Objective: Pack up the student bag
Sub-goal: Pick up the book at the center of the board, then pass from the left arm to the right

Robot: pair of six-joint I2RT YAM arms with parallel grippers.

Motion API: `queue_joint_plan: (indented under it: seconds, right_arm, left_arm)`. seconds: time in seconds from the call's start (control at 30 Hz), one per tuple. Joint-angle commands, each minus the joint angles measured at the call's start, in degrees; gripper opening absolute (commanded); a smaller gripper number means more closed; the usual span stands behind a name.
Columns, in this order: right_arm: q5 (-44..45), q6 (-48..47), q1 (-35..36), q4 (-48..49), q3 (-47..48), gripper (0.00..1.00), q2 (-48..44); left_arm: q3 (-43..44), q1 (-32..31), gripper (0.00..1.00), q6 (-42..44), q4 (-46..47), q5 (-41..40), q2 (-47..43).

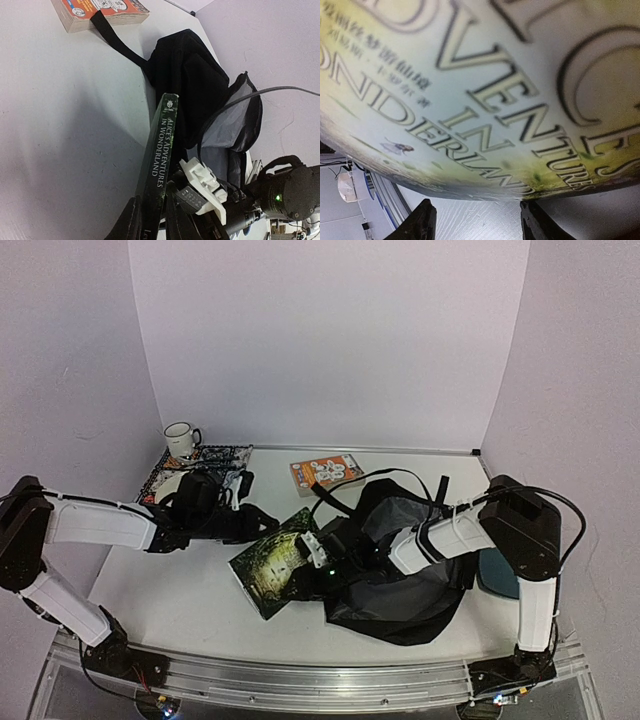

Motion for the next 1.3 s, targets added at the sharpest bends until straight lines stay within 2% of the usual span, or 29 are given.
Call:
queue_joint_plan:
  seconds: [0.0,0.23,0.33,0.63,0.8,0.93,1.07,1.27]
  right_arm:
    - [4.67,-2.91,-2.38,8.39,2.21,0.57,-3.48]
    - [2.26,-5.02,-2.78,8.39,4.55,0.57,-2.38]
    - [1.88,-5.12,-2.76,8.47,4.82,0.57,-1.93]
    - [2.68,-5.79,-2.89,8.46,3.52,0.6,-3.25]
    - [3.74,-6.36,-3.51,8.26,1.42,0.64,-6.26]
    - [4.2,-7.2,-4.77,7.41,-0.48,0.68,-10.26]
    - [2.64,-7.01,-6.76,7.12,-2.03,0.74,-13.61]
    - [-0.79,-5.57,-9.57,6.96,-2.7,0.84,-17.24]
  left_arm:
    - [-5.56,-2.17,0.19,-1.93,-13.89,14.17,-0.58]
    - [-8.45,-1.91,0.35,-2.58,-13.66,16.92,-0.39]
    - [-9.25,-1.9,0.37,-3.55,-12.56,17.01,-1.25]
    - [-9.64,-1.57,0.17,-7.0,-12.44,11.41,-7.37]
    - [-10.32,-0.91,0.01,-8.52,-10.62,7.92,-12.54]
    - [-10.54,0.14,0.0,-8.06,-8.57,8.13,-14.82]
    - [-10.51,0.95,0.0,-7.54,-2.53,12.94,-15.47]
    - [-6.75,1.08,0.0,-6.08,1.64,19.02,-14.95]
